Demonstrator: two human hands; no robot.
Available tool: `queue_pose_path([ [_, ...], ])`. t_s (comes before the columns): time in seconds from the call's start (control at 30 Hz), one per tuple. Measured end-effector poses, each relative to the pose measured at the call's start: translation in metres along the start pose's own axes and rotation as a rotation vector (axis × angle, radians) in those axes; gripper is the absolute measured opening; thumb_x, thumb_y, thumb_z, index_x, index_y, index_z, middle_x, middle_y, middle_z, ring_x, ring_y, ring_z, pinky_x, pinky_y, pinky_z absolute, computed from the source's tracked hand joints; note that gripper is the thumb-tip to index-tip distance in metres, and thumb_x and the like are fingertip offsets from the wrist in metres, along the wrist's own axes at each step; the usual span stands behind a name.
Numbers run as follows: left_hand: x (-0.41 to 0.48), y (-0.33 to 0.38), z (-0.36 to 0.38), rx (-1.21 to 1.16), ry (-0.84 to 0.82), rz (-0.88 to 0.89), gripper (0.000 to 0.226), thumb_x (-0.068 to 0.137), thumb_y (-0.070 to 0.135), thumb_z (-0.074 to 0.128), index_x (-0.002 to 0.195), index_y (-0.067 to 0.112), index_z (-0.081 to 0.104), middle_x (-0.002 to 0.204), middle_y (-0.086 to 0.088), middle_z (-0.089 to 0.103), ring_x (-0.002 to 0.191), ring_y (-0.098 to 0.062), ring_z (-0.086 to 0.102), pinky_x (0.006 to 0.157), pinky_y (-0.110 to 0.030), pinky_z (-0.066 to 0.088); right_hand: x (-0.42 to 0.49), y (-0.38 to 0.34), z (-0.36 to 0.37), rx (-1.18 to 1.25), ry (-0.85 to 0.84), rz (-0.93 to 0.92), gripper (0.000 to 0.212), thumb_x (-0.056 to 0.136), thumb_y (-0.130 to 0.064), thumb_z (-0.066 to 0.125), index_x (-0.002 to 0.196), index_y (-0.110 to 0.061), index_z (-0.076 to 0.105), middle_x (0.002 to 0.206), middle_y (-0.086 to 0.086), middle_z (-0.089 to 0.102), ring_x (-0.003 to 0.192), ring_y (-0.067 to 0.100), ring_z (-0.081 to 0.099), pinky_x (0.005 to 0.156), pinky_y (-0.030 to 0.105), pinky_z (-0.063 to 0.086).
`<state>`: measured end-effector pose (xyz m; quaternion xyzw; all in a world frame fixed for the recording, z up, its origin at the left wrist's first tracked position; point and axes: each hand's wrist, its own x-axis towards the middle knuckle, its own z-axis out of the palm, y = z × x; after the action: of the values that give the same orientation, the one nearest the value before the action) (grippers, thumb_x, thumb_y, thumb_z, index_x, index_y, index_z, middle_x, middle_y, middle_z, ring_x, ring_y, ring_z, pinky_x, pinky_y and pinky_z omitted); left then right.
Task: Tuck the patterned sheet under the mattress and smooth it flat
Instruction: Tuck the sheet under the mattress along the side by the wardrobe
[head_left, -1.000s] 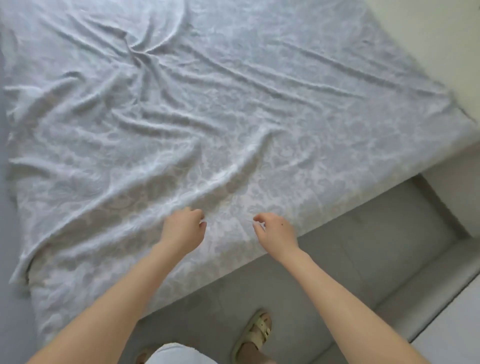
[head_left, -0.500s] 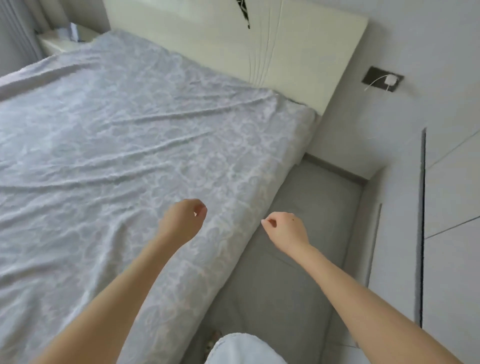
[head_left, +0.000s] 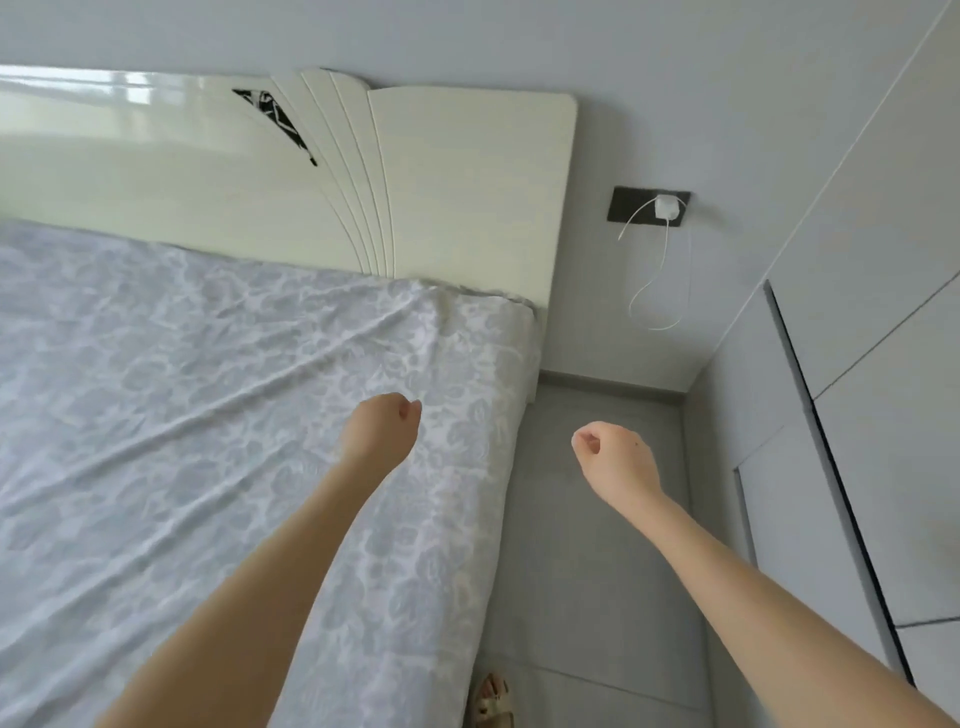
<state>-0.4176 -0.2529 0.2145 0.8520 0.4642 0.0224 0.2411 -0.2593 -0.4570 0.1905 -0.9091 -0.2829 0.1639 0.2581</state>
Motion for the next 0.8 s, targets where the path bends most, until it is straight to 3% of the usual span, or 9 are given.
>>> queue_pose_path([
  [0.07,0.053,0.011,0.005,-0.018,-0.015,-0.015,0.034,0.099,0.029,0.037,0.071,0.009,0.042,0.064,-0.005,0.043,0.056,-0.018,0.039,0.053,-0.028,0.031,0.044,-0.002,-0.001,0.025,0.011,0.038,0.025,0.098,-0.024,0.044,0.111,-0.014,0.064,0.105,-0.002,0.068,0.095,0.019,0.06,0.072,0.025,0.04],
  [0.2,0.144,0.027,0.014,-0.03,-0.013,-0.029,0.026,0.099,0.028,0.037,0.083,0.013,0.048,0.082,-0.006,0.051,0.072,-0.02,0.048,0.066,-0.033,0.041,0.124,-0.001,0.007,0.047,0.004,0.076,0.025,0.098,-0.023,0.044,0.11,-0.013,0.064,0.105,-0.001,0.068,0.097,0.02,0.061,0.075,0.027,0.044],
  [0.3,0.21,0.039,0.025,-0.093,-0.019,-0.059,0.027,0.1,0.026,0.036,0.116,0.014,0.054,0.09,-0.009,0.062,0.081,-0.026,0.059,0.071,-0.035,0.046,0.196,0.001,0.018,0.058,-0.015,0.101,0.026,0.098,-0.023,0.043,0.109,-0.012,0.064,0.105,0.001,0.068,0.097,0.021,0.061,0.079,0.03,0.047],
  [0.4,0.279,0.049,0.043,-0.132,-0.002,-0.162,0.041,0.101,0.024,0.034,0.14,0.013,0.036,0.088,-0.002,0.063,0.075,-0.027,0.06,0.06,-0.033,0.045,0.277,0.005,0.035,0.066,-0.046,0.12,0.027,0.098,-0.026,0.042,0.105,-0.011,0.064,0.103,0.002,0.068,0.096,0.021,0.06,0.079,0.031,0.047],
  [0.5,0.352,0.055,0.07,-0.133,-0.012,-0.285,0.045,0.101,0.027,0.034,0.141,0.007,0.035,0.132,-0.014,0.055,0.095,-0.027,0.06,0.071,-0.03,0.039,0.364,0.013,0.056,0.082,-0.088,0.158,0.03,0.099,-0.027,0.042,0.102,-0.008,0.064,0.102,0.004,0.068,0.095,0.022,0.06,0.079,0.033,0.048],
  [0.6,0.422,0.054,0.096,-0.085,-0.024,-0.4,0.044,0.101,0.027,0.033,0.13,-0.003,0.047,0.115,-0.019,0.062,0.072,-0.019,0.054,0.066,-0.031,0.039,0.447,0.023,0.078,0.089,-0.151,0.226,0.033,0.099,-0.028,0.04,0.103,-0.005,0.064,0.102,0.007,0.068,0.095,0.024,0.06,0.079,0.034,0.047],
  [0.7,0.48,0.049,0.12,-0.019,0.056,-0.348,0.035,0.099,0.024,0.038,0.119,0.004,0.059,0.118,-0.012,0.062,0.094,-0.026,0.06,0.08,-0.035,0.046,0.515,0.033,0.106,0.137,-0.203,0.261,0.032,0.098,-0.031,0.042,0.105,-0.009,0.065,0.105,0.003,0.068,0.098,0.022,0.06,0.08,0.032,0.046],
  [0.8,0.523,0.052,0.151,0.076,0.075,-0.048,0.024,0.096,0.016,0.049,0.109,0.007,0.067,0.113,-0.006,0.066,0.109,-0.025,0.056,0.088,-0.029,0.04,0.562,0.045,0.14,0.259,-0.235,0.31,0.031,0.097,-0.03,0.044,0.105,-0.009,0.065,0.107,0.002,0.068,0.102,0.021,0.061,0.082,0.032,0.048],
])
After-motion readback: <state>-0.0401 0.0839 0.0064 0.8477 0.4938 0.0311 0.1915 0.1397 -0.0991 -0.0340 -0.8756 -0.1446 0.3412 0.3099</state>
